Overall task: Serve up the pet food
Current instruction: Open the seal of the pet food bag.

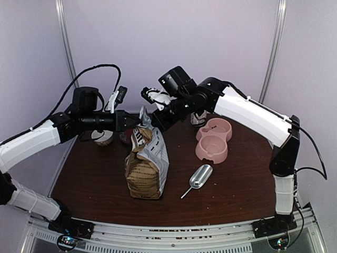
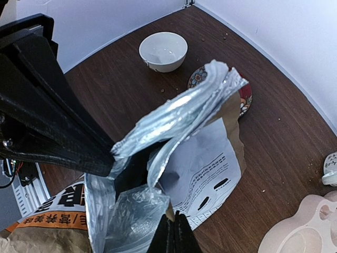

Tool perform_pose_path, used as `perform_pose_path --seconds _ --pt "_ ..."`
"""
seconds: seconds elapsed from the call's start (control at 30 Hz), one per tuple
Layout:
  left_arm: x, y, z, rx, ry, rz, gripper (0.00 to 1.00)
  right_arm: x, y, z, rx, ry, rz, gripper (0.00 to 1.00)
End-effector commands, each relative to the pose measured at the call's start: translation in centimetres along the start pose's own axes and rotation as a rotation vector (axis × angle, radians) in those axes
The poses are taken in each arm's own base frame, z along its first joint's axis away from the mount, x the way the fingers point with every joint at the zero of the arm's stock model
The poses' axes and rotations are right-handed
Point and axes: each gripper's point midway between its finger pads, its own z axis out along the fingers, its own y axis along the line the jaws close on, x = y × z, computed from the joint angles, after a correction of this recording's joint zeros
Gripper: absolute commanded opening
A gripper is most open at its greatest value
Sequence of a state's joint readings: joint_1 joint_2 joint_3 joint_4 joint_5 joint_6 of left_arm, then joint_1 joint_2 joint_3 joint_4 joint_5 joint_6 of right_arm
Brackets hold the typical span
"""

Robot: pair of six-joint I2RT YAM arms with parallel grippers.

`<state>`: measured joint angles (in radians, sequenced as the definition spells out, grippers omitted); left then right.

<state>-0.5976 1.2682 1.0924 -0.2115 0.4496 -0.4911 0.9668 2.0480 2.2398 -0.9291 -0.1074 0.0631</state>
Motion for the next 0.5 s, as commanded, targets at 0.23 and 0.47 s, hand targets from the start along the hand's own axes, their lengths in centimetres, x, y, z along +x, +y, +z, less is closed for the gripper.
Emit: perform_pose_path --seconds 0.23,0.47 --pt "3.6 1.1 0.5 -0.042 0.147 -0.007 0.00 -0.6 -2.4 -1.1 0.104 -0.010 -0.044 0.00" --pt "2.3 0.6 1.0 -0.018 0.102 -0.046 0.00 -4.0 0.9 -2.2 -0.091 -0.170 0.067 0.33"
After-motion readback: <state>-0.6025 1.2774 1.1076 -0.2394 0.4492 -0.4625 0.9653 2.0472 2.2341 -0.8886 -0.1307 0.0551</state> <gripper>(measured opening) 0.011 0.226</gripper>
